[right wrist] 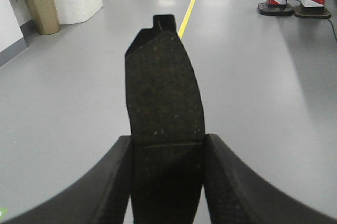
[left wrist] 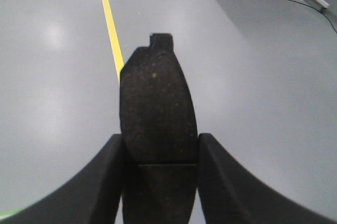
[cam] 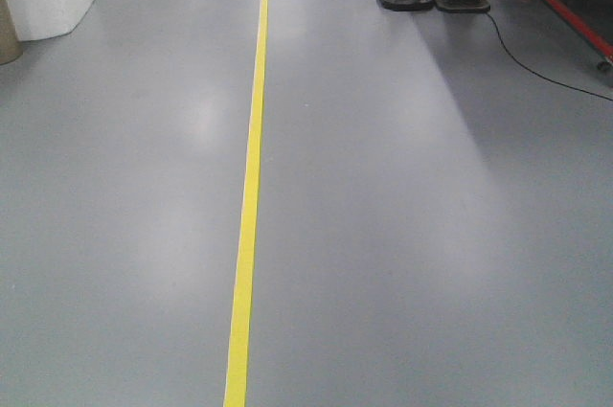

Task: Move and align brake pads A on conveyor
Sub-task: 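Drive along the yellow floor line past the striped cones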

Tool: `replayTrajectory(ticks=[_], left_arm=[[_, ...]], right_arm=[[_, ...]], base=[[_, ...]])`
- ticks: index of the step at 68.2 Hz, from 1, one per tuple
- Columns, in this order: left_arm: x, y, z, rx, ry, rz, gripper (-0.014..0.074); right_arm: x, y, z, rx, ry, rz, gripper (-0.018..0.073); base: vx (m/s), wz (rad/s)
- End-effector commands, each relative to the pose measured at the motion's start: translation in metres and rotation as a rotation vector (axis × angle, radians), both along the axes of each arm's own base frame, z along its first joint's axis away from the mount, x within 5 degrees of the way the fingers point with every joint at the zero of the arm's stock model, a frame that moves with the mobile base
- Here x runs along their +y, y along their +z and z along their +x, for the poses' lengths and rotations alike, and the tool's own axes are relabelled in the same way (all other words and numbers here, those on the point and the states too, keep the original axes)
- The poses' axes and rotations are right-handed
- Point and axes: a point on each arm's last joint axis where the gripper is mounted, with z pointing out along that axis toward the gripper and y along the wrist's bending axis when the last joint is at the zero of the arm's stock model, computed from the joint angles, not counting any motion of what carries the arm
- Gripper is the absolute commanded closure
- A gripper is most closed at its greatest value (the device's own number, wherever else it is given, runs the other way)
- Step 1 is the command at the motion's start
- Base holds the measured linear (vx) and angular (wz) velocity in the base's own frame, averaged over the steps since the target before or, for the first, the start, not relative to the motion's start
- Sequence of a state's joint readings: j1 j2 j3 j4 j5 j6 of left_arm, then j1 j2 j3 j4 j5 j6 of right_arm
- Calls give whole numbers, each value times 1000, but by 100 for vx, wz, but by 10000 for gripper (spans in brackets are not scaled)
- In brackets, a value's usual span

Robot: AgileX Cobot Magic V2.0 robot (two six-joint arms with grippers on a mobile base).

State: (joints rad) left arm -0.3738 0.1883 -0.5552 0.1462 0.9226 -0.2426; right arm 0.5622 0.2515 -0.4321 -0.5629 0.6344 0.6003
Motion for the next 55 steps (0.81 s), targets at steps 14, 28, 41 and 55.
replayTrajectory(ticks=[14,28,41,55], left_arm=[[-2,15,3,-101,-12,-32,603],[-2,15,3,-101,-12,-32,603],[-2,15,3,-101,-12,-32,603],[-2,15,3,-101,-12,-32,603]], right_arm=[[2,15,1,-94,25,-2,564],[2,15,1,-94,25,-2,564],[2,15,1,-94,25,-2,564],[2,15,1,-94,25,-2,564]], base=[[61,5],[67,9],[69,10],[71,4]])
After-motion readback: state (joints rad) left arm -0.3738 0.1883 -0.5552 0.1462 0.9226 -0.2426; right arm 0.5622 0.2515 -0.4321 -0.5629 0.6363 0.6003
